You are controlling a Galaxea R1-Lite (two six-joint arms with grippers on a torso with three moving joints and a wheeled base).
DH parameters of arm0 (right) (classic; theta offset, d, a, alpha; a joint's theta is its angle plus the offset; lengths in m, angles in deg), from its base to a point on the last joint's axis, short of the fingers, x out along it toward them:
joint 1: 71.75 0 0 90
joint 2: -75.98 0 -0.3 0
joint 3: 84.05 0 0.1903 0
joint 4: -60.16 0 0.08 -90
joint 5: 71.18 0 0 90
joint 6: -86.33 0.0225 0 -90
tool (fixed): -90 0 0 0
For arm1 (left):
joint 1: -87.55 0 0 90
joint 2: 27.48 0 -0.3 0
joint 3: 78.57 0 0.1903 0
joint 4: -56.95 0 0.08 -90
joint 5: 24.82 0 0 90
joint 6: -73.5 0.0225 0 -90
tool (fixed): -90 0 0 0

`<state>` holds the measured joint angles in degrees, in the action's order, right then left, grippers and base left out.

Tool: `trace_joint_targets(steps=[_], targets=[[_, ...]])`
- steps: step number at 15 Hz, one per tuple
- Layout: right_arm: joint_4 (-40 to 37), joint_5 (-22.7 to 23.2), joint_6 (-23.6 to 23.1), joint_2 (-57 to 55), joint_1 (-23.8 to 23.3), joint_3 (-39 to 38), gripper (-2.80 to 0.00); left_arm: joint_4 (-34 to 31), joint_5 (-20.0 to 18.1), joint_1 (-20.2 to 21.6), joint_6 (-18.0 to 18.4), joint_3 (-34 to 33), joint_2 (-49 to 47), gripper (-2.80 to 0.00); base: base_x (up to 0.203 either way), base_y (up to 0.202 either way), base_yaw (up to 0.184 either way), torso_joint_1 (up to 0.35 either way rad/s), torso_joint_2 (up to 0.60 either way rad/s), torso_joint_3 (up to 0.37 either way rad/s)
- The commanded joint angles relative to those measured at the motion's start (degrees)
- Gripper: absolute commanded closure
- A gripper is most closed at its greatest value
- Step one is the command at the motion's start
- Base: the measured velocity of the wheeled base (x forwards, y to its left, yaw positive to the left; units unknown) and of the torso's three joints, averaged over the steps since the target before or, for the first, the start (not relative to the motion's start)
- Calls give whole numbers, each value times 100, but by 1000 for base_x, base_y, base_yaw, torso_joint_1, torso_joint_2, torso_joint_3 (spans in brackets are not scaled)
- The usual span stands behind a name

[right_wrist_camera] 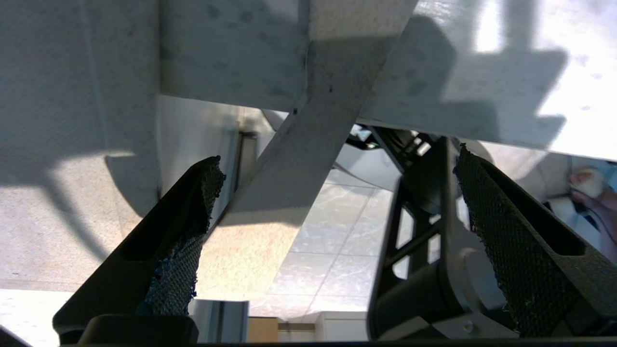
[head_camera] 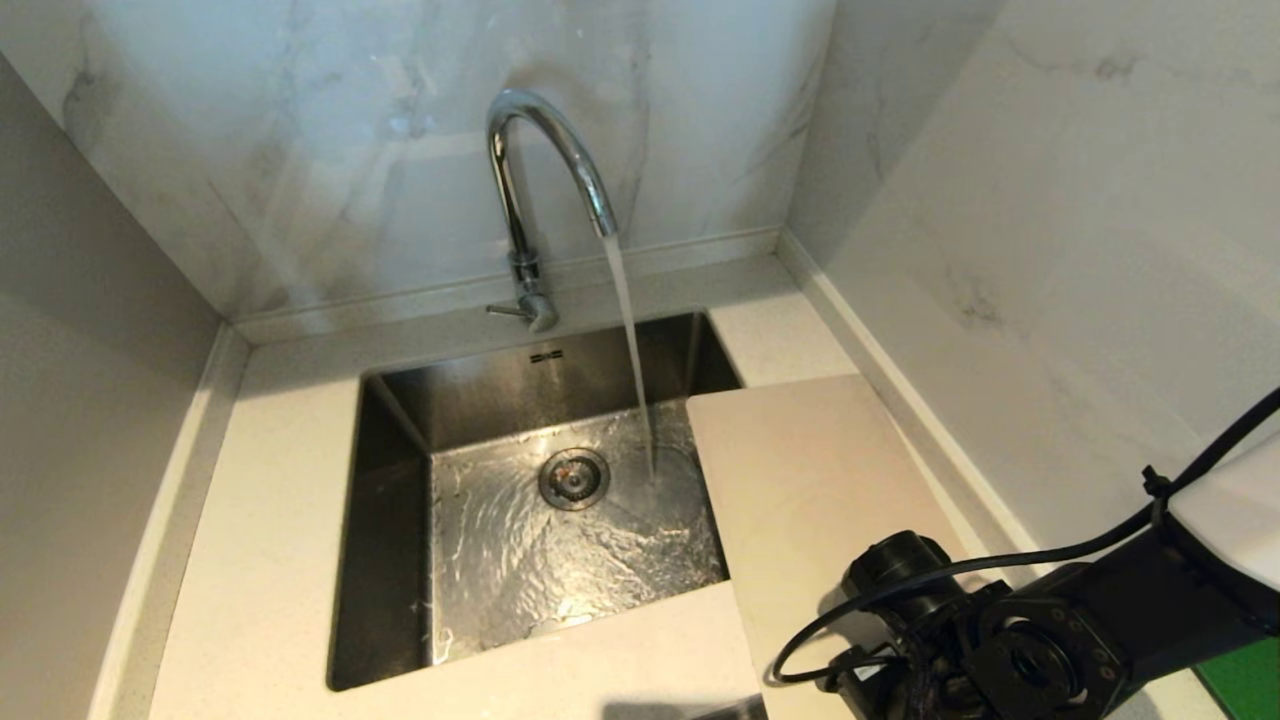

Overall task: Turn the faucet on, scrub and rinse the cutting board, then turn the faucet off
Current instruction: Pick up the cutting board

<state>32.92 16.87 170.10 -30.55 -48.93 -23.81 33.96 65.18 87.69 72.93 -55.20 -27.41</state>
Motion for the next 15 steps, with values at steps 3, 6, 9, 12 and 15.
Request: trace_joint_targets(steps=[3, 6, 9, 12, 15], targets=[[26, -20, 43, -105, 5, -13, -280, 0, 0, 1, -4, 0, 1, 0, 0, 0, 0, 0, 0, 0], [61, -94, 43, -158, 12, -22, -280, 2, 0, 1, -4, 0, 1, 0, 0, 0, 0, 0, 0, 0], [376, -174, 34, -219, 12, -110, -280, 6, 0, 4, -4, 0, 1, 0, 0, 0, 0, 0, 0, 0], [431, -183, 17, -281, 21, -111, -280, 6, 0, -4, -4, 0, 1, 0, 0, 0, 0, 0, 0, 0], [440, -183, 17, -325, 21, -102, -280, 6, 0, 4, -4, 0, 1, 0, 0, 0, 0, 0, 0, 0]])
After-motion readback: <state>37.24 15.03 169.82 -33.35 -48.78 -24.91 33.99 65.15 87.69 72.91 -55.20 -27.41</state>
